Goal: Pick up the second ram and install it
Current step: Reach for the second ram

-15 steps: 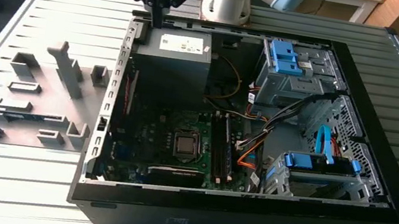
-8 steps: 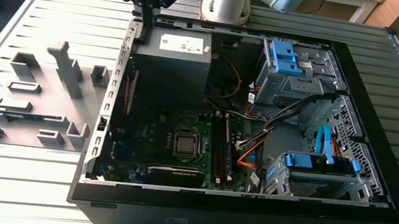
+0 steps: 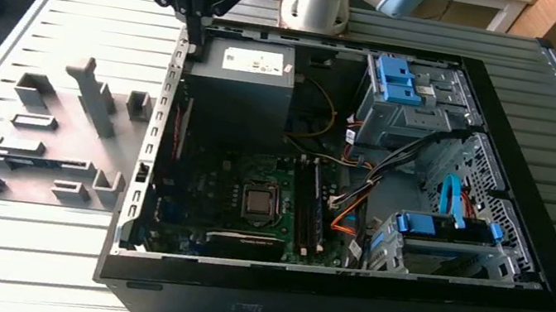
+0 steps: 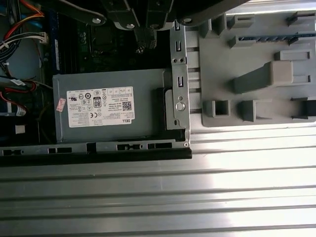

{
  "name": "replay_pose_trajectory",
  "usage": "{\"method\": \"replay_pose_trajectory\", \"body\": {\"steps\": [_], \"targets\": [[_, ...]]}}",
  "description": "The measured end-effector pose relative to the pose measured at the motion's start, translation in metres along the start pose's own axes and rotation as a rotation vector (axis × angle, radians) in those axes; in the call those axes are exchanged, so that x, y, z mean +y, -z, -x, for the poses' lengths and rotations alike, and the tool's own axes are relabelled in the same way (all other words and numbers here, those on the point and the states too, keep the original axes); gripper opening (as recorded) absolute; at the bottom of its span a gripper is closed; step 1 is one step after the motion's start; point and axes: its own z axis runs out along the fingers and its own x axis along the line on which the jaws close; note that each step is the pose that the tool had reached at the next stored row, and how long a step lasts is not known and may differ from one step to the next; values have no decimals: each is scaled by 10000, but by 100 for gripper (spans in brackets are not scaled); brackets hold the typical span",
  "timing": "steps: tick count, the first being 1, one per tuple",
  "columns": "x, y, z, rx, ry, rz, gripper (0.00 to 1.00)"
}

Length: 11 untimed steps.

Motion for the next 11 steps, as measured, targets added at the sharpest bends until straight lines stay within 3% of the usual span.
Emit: {"method": "replay_pose_trajectory", "body": {"steps": [3, 11], "targets": [[-2, -10, -5, 214, -11, -15, 11], [-38, -17, -98, 253, 403, -13, 11]]}}
